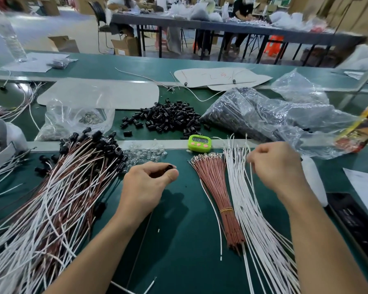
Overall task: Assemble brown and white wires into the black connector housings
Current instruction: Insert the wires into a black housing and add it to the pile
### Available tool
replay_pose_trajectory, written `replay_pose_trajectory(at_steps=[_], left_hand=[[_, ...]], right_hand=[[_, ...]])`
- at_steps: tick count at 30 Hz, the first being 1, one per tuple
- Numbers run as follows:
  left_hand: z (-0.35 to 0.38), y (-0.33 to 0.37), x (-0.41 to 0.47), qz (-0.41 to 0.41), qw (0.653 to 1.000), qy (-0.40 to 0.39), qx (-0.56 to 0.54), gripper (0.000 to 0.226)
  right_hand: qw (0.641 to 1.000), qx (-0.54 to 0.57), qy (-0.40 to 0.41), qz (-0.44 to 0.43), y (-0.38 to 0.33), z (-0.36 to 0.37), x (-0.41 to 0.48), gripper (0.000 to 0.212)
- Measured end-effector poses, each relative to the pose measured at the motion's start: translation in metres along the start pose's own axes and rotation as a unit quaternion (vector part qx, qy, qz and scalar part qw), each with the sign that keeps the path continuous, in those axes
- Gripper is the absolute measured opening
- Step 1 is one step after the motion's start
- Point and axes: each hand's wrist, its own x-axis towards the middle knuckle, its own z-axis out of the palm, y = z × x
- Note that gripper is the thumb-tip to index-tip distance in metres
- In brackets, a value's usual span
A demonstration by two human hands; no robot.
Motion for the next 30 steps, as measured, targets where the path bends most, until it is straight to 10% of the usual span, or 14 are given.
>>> replay_pose_trajectory(at_steps=[4, 16, 23, 27, 30], left_hand=[[0.001, 0.001, 0.000, -0.017, 0.999, -0.004, -0.030, 0.014], [0.003, 0.021, -0.010, -0.052, 0.977, -0.113, -0.175, 0.016], [-0.001, 0.017, -0.002, -0.082, 0.974, -0.047, -0.205, 0.021], [-0.005, 0.011, 0.009, -0.098, 0.968, 0.046, -0.224, 0.027], [-0.003, 0.008, 0.009, -0.081, 0.971, 0.057, -0.219, 0.022]], right_hand=[[0.985, 0.123, 0.115, -0.031, -0.022, 0.004, 0.009, 0.028], [0.877, 0.456, -0.151, -0.017, -0.108, 0.063, 0.012, 0.021], [0.900, 0.401, -0.171, 0.000, -0.105, 0.104, -0.006, 0.015], [0.909, 0.262, -0.318, -0.060, -0.073, 0.103, -0.032, 0.040], [0.886, 0.223, -0.393, -0.105, -0.057, 0.098, -0.047, 0.016]])
